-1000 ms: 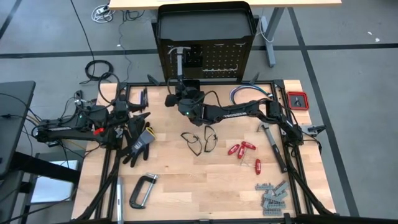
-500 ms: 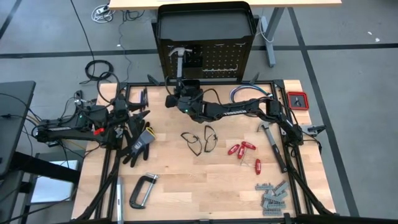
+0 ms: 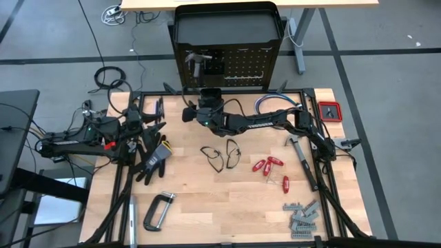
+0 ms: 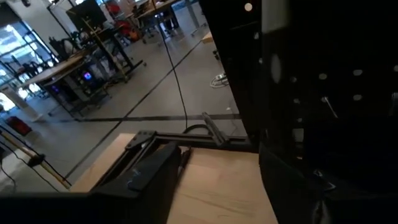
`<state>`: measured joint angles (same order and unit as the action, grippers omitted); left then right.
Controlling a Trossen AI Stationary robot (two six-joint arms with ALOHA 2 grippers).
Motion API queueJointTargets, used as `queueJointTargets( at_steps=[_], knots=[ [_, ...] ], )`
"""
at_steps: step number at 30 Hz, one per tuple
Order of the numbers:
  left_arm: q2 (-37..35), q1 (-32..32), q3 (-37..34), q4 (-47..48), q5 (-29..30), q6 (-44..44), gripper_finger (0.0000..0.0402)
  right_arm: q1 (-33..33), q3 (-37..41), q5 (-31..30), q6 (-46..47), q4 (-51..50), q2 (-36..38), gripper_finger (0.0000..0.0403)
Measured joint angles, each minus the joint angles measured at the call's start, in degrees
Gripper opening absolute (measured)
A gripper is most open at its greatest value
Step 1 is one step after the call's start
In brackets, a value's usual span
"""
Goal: Hang tools onto peg board
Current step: Hang the gray hammer on the peg board
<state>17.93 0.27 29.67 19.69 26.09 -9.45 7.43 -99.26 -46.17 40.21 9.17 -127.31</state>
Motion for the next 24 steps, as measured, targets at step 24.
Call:
queueJointTargets(
  at_steps=[24],
  knots=[
    [0.7, 0.0, -0.5, 3.2, -17.9, -1.1, 0.0188, -13.8, 16.0, 12.1, 19.0, -65.9, 25.5, 0.0238]
  ],
)
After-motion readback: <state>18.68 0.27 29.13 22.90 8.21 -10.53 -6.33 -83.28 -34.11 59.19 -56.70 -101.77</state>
